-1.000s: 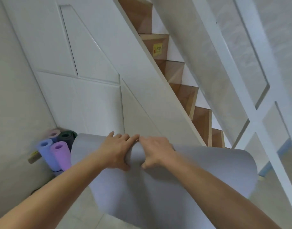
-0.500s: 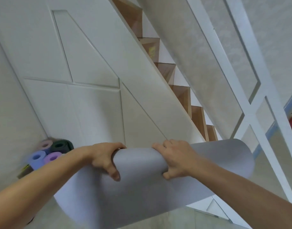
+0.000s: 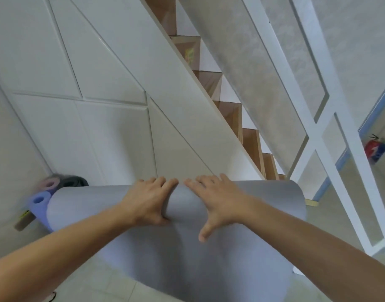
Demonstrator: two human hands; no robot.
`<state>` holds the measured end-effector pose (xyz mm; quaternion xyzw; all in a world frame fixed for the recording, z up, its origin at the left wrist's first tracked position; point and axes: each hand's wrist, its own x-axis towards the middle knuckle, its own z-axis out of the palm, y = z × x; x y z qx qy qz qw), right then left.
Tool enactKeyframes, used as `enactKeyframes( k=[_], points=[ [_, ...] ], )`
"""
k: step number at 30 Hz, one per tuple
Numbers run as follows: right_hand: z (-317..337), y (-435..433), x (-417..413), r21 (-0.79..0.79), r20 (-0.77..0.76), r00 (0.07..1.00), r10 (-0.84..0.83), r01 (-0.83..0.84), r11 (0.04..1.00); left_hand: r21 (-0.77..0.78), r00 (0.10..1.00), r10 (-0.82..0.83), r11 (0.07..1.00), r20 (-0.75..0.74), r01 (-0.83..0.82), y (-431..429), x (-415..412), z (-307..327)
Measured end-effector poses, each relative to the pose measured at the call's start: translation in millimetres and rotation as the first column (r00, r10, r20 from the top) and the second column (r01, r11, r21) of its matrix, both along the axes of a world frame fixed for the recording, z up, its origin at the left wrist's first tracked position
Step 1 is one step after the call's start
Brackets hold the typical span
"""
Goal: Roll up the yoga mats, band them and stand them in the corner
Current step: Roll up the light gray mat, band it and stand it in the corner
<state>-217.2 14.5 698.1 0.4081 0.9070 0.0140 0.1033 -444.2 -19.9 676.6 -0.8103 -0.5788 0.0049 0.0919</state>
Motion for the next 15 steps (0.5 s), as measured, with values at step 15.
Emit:
enactKeyframes(
  k=[15],
  points=[
    [13, 15, 9, -0.336, -0.198, 0.953, -0.228, 0.152, 0.930, 0.048, 0.969, -0.013, 0.999, -0.247, 0.026, -22, 19, 0]
  ],
)
